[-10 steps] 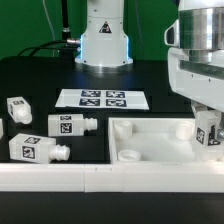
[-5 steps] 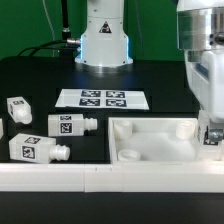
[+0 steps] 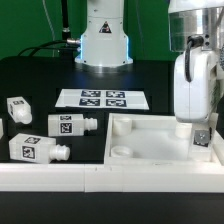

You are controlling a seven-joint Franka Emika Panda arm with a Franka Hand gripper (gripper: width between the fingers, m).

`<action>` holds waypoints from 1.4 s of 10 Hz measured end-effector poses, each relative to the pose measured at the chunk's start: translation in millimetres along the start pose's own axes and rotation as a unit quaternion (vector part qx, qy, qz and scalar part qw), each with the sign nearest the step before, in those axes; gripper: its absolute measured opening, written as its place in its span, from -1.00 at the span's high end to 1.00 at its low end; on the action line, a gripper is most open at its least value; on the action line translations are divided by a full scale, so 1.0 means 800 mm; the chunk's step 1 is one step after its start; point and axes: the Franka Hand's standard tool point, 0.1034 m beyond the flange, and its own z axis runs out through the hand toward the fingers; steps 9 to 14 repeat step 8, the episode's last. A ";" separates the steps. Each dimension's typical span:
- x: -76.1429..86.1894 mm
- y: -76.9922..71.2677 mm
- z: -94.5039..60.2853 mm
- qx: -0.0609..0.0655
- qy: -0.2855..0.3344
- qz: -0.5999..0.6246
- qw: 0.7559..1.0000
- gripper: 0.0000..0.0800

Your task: Assemble one leg

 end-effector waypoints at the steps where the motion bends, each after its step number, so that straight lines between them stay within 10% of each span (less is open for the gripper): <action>1: 0.000 0.000 0.000 0.000 0.000 0.000 1.000 -0.17; 3: -0.005 -0.001 -0.008 0.000 -0.004 -0.018 1.000 -0.46; 6: -0.027 -0.012 -0.079 0.022 -0.039 -0.038 0.998 -0.62; 14: -0.026 -0.011 -0.075 0.021 -0.037 -0.039 0.998 -0.62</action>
Offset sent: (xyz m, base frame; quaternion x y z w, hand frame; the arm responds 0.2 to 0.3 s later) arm -0.0106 0.0059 0.0468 0.0001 -0.0416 -0.0260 0.9988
